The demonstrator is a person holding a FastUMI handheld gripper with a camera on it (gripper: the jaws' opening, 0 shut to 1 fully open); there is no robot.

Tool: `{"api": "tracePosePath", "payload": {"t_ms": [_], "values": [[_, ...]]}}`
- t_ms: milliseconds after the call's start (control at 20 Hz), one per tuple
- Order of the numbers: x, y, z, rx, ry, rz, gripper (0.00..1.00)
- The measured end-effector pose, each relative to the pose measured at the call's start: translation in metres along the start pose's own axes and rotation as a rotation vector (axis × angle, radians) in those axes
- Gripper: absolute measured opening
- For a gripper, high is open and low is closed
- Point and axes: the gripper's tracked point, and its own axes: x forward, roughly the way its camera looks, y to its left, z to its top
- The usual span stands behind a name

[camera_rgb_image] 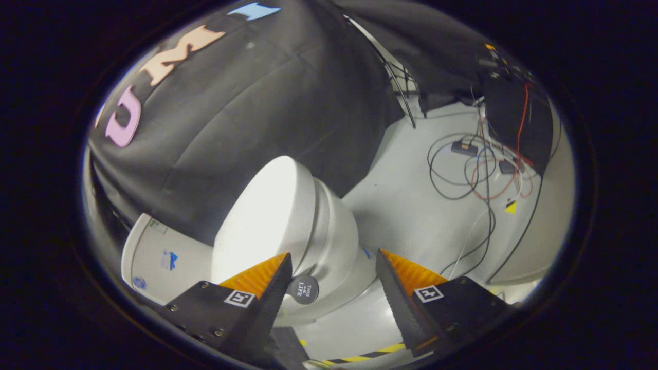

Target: Open the toilet lid.

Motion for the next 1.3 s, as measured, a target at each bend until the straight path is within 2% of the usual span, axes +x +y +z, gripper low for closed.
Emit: {"api": "tracePosePath", "payload": {"t_ms": [200,350,550,1000,1050,1100,1250,1300], "values": [[0.012,0.014,-0.026,0.139,0.085,0.061,0.97],[0.021,0.031,-0.048,0.223,0.149,0.119,0.71],[0.025,0.032,-0.055,0.299,0.186,0.137,0.71],[0.027,0.034,-0.055,0.369,0.221,0.184,0.71],[0.028,0.033,-0.054,0.358,0.22,0.178,0.71],[0.05,0.033,-0.067,0.343,0.219,0.125,0.71],[0.034,0.021,-0.058,0.409,0.216,0.1,0.16],[0.033,0.022,-0.055,0.394,0.207,0.112,0.16]]}}
